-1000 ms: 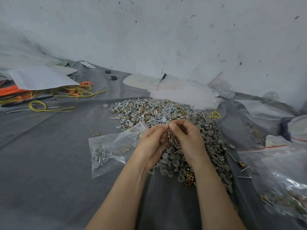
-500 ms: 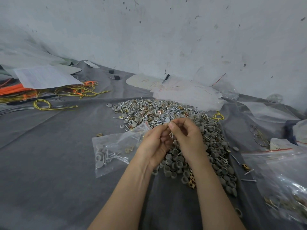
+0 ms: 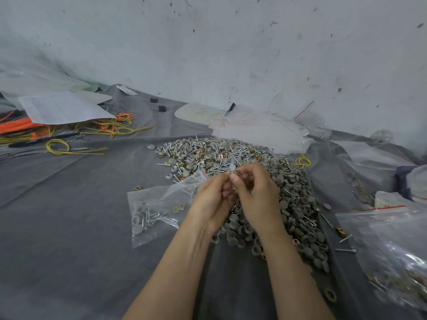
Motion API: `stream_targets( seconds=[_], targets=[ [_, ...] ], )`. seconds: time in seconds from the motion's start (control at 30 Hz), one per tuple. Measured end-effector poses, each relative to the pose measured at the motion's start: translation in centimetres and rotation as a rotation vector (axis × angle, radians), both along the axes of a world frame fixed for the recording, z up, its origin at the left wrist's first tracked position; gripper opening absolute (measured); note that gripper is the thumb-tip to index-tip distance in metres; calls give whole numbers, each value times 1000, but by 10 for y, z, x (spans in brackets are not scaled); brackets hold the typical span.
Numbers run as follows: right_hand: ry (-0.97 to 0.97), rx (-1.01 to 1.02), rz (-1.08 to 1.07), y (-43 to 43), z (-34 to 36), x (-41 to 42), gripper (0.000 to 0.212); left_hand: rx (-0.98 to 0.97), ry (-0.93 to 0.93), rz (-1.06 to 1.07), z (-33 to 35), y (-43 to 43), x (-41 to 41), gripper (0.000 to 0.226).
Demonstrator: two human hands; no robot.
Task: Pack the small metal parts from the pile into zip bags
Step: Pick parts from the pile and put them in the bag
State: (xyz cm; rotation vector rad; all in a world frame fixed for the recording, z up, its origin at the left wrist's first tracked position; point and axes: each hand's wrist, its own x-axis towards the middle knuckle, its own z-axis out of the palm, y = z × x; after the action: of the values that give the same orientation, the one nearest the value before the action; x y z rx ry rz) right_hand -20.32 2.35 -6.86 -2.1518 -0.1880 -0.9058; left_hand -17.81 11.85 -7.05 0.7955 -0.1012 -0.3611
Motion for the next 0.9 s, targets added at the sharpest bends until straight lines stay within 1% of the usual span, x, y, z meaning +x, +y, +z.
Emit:
stream_targets(
  seconds=[0.07, 0.1, 0.17, 0.23, 0.27, 0.3, 0.33, 0.4, 0.43, 0.47, 0.53, 0.6, 0.63, 0.73, 0.83, 0.9],
  targets=[
    [-46, -33, -30, 6, -2, 1, 10, -9, -1, 12, -1, -2, 0, 20],
    [-38, 25, -29, 6, -1, 2, 10, -30, 7, 36, -1, 0, 0, 24],
    [-14, 278, -63, -5, 3, 3, 10, -106, 46, 113, -2, 7, 3, 27],
    [5, 561, -106, -21, 7, 3, 15, -137, 38, 192, -2, 15, 7, 24],
    [35, 614, -122, -27, 6, 4, 18, -133, 15, 206, -2, 16, 7, 23],
    [81, 590, -139, -28, 3, 5, 20, -116, -13, 196, -2, 14, 6, 23],
    [131, 514, -155, -26, 0, 7, 21, -84, -48, 169, -1, 10, 4, 23],
    [187, 353, -176, -20, -5, 9, 19, 38, -140, 118, -1, -1, -3, 25],
    [191, 307, -185, -18, -6, 11, 20, 113, -186, 115, -1, -4, -5, 26],
    [192, 294, -191, -19, -5, 12, 22, 191, -228, 129, -1, -6, -7, 28],
    [204, 328, -199, -21, -4, 11, 24, 336, -300, 178, -2, -7, -8, 30],
    [223, 368, -178, -21, -3, 11, 18, 432, -356, 214, -2, -9, -10, 25],
    [232, 372, -157, -19, -2, 11, 13, 459, -378, 222, -3, -11, -11, 23],
    [253, 325, -126, -16, -2, 11, 21, 516, -394, 247, -5, -11, -11, 22],
    [305, 145, -227, -18, -6, 8, 21, 582, -394, 293, -8, -11, -8, 23],
    [340, 35, -288, -17, -8, 5, 26, 612, -414, 312, -10, -12, -8, 23]
  ],
)
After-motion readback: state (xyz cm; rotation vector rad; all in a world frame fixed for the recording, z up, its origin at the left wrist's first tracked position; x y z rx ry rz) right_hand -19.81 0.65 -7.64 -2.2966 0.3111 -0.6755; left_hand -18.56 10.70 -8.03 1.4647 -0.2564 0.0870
